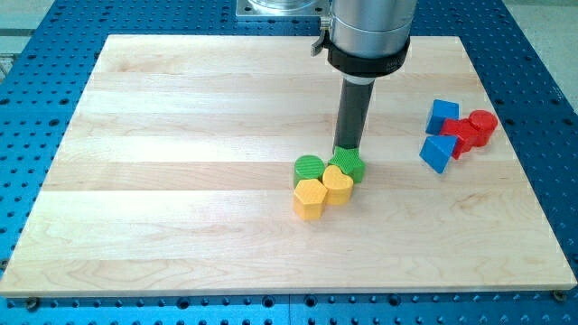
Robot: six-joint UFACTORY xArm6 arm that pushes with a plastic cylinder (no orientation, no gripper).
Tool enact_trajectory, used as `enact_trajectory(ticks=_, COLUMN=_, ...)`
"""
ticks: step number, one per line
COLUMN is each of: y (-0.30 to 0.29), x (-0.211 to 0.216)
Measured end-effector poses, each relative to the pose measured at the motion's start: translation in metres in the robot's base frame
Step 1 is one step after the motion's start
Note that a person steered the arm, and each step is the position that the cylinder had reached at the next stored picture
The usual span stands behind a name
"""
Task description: Place your hand above the blue cube
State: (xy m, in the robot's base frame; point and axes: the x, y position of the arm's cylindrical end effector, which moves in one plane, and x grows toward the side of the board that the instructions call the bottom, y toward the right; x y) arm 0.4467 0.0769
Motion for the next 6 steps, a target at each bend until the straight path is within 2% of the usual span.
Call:
enact_trajectory(ticks=1, y=0.0, x=-0.001)
enact_trajectory(ticks=2, y=0.007, x=-0.024)
enact_trajectory(ticks=3, y=0.035, x=-0.075)
enact_trajectory(ticks=4, y=0.116, x=-0.101)
enact_trajectory(ticks=5, y=0.163, x=-0.102)
enact_trajectory(ticks=6, y=0.175, x=-0.097)
